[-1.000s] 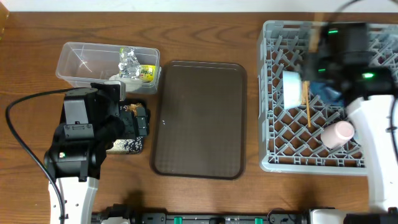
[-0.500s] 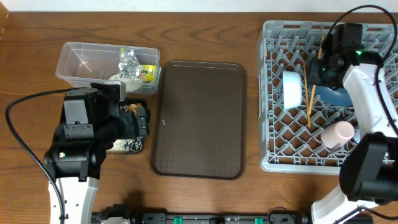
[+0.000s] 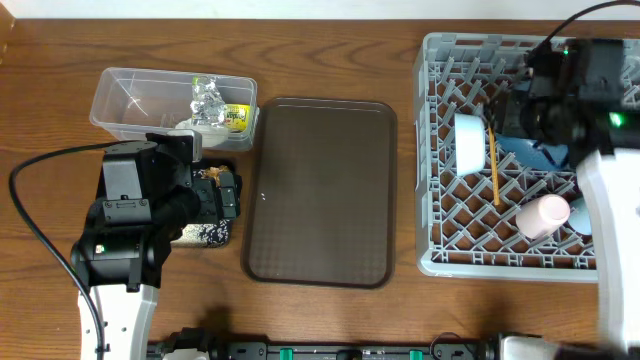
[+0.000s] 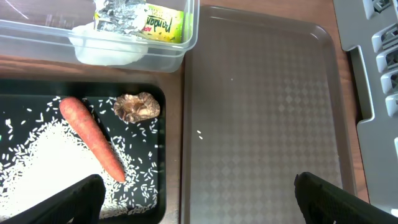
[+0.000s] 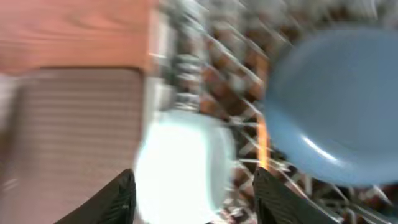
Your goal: Sort waste into correct bins and load items into the dishwasher rack
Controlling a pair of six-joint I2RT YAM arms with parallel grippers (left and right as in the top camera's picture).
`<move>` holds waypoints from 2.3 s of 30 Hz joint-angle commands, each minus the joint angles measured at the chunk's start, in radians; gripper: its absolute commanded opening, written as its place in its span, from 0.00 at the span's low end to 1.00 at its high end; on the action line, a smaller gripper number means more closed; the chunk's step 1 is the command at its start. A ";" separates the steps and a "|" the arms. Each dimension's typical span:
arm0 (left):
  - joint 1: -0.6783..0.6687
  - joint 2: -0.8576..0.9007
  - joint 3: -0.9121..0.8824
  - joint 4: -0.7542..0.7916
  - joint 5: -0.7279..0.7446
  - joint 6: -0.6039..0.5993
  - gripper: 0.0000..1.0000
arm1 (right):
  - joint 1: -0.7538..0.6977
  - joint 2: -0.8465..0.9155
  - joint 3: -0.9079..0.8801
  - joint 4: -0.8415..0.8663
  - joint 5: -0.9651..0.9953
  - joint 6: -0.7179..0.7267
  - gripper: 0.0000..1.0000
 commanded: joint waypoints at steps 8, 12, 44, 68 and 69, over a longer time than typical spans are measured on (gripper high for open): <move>-0.001 0.000 0.013 0.000 -0.013 0.008 0.98 | 0.213 -0.229 0.003 -0.080 -0.103 -0.030 0.99; -0.001 0.000 0.014 0.000 -0.013 0.008 0.98 | 0.230 -0.266 0.003 -0.178 -0.090 -0.031 0.99; -0.001 0.000 0.014 0.000 -0.013 0.008 0.98 | 0.209 -0.940 -0.743 0.409 0.158 -0.165 0.99; -0.001 0.000 0.013 0.000 -0.013 0.008 0.98 | 0.071 -1.434 -1.484 1.028 0.096 -0.154 0.99; -0.001 0.000 0.013 0.000 -0.013 0.008 0.98 | 0.071 -1.434 -1.483 1.028 0.100 -0.154 0.99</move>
